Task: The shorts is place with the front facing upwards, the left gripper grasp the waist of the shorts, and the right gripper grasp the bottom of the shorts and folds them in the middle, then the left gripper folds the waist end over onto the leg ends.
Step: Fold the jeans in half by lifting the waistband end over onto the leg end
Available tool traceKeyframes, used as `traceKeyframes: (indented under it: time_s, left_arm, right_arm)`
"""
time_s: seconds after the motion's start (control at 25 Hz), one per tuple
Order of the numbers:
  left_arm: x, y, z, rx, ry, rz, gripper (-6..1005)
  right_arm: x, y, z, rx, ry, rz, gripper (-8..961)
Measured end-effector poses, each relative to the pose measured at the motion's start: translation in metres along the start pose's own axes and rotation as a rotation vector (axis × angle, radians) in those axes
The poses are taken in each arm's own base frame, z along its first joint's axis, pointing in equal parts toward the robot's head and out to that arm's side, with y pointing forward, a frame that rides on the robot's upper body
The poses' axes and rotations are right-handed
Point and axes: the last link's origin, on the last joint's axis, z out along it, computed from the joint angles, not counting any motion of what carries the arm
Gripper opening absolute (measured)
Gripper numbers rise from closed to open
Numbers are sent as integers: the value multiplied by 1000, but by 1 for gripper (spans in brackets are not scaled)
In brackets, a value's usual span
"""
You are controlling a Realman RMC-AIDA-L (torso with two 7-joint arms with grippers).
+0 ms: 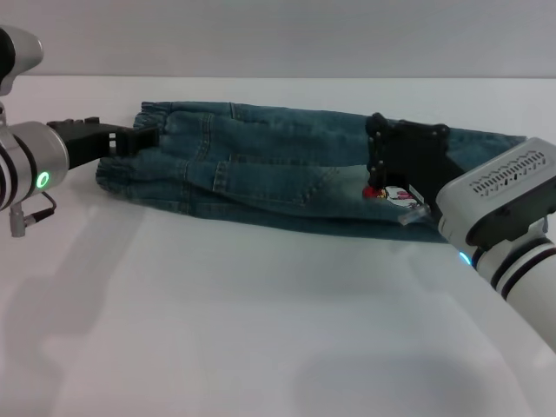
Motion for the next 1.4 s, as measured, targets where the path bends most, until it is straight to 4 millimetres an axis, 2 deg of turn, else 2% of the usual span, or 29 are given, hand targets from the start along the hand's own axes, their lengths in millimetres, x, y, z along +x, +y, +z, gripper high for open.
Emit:
traceKeyframes:
  time_s: [0.24, 0.6, 1.4]
  left_arm:
    - [-8, -10, 9, 22, -57, -18, 851]
    - [-15, -7, 28, 15, -126, -4, 852]
    - [-15, -14, 29, 32, -137, -43, 853]
  right_arm:
    - [10, -3, -5, 15, 29, 7, -1]
    - [15, -3, -4, 18, 47, 21, -2]
    - [19, -9, -2, 18, 67, 1, -1]
